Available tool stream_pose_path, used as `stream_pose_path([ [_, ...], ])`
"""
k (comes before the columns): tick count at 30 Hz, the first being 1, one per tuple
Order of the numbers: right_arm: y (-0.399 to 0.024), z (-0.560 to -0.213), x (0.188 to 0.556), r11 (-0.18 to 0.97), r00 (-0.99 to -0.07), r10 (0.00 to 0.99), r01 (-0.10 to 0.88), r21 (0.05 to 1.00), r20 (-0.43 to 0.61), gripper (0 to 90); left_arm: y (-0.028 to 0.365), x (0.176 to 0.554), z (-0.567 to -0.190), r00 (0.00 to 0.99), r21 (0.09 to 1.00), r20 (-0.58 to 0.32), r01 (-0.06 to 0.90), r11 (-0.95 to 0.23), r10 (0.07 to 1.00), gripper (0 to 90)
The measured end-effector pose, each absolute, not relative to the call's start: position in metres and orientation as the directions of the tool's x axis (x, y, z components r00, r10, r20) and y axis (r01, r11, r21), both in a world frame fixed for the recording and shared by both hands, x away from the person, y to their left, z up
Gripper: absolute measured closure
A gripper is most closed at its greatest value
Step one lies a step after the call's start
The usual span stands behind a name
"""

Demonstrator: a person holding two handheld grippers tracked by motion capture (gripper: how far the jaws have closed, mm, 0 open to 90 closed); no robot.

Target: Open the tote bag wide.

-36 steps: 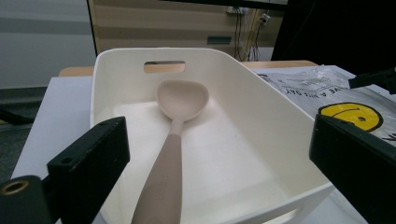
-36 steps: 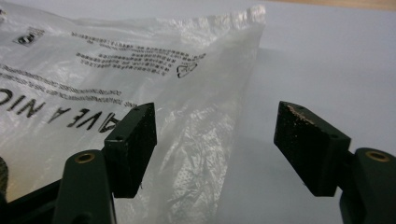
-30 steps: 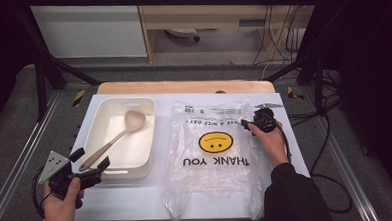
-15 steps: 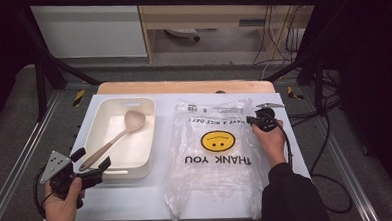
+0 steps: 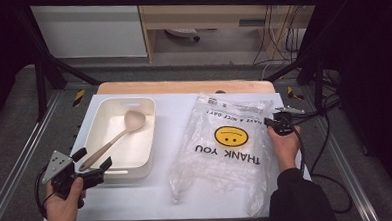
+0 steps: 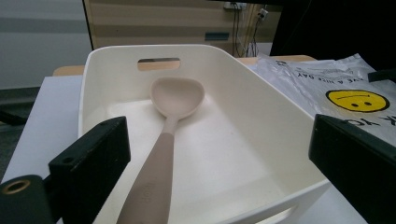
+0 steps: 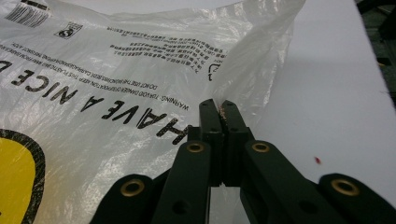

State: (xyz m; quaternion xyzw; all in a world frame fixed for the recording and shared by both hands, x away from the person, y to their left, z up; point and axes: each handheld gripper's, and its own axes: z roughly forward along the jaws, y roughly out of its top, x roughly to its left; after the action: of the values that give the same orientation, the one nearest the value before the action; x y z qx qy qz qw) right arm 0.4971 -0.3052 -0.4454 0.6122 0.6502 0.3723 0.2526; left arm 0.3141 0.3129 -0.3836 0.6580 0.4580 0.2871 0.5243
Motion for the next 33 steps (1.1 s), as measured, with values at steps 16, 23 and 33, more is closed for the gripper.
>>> stream_pose_path([
  [16,-0.333,-0.451,0.453,-0.060,-0.041,0.994,0.602,0.796,0.105,90.0,0.312,0.316,-0.384,0.414,0.952,-0.103,0.304,-0.030,0.905,5.6],
  [23,-0.333,-0.449,0.434,-0.051,-0.062,0.992,0.605,0.795,0.110,79.5,0.311,0.316,-0.384,0.415,0.953,-0.097,0.301,-0.036,0.904,5.7],
  [33,-0.318,-0.427,0.411,0.040,-0.150,0.987,0.579,0.814,0.059,26.1,0.309,0.314,-0.383,0.424,0.953,-0.090,0.300,-0.046,0.901,5.7],
])
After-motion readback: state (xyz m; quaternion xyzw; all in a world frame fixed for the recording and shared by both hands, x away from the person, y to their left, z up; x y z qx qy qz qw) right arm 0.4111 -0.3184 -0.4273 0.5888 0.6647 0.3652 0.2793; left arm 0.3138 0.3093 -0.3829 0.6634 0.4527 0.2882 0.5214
